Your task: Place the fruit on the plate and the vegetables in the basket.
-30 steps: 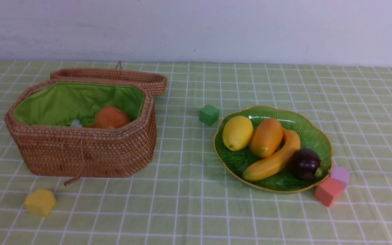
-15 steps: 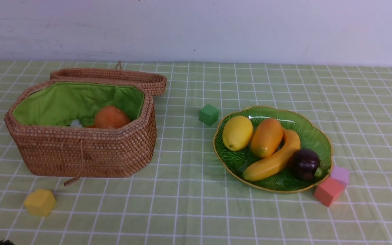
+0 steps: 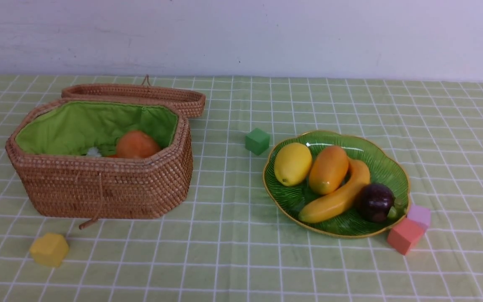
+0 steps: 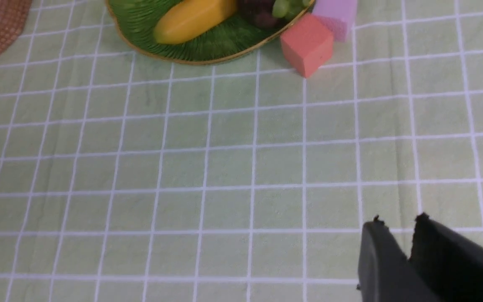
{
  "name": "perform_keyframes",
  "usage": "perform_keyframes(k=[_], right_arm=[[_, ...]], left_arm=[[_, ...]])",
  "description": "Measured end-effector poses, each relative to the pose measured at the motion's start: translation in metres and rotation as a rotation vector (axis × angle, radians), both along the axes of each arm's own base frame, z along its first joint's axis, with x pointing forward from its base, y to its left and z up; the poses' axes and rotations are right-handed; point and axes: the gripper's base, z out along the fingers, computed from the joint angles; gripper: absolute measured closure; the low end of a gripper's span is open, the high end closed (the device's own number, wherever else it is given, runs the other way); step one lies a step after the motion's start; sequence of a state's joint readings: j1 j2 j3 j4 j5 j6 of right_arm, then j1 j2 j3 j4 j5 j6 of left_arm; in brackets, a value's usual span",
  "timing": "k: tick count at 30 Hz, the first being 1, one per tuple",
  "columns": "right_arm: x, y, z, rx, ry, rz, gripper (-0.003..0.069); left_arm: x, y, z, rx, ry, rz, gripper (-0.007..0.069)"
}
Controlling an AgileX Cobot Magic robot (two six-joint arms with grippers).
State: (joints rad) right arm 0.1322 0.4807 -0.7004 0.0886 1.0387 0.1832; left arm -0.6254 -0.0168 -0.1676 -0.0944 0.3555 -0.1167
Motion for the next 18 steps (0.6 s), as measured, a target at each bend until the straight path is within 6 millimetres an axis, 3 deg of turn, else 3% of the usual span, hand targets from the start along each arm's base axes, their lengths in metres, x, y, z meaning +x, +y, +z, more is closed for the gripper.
perform_keyframes(k=[6, 9, 14, 18], right_arm=[[0.001, -0.015, -0.023, -0.096, -0.242, -0.125, 0.0566], [-0.004, -0.019, -0.055, -0.162, -0.378, -0.140, 0.0567], [-0.012, -0.019, -0.115, -0.121, -0.498, -0.158, 0.0573], [-0.012, -0.019, -0.143, -0.134, -0.490, -0.169, 0.0576]], left_arm=[[0.000, 0.000, 0.000, 0.000, 0.000, 0.000, 0.0637], [0.000, 0.000, 0.000, 0.001, 0.001, 0.000, 0.0637], [0.000, 0.000, 0.000, 0.001, 0.001, 0.000, 0.0635], [0.000, 0.000, 0.000, 0.001, 0.001, 0.000, 0.0634]])
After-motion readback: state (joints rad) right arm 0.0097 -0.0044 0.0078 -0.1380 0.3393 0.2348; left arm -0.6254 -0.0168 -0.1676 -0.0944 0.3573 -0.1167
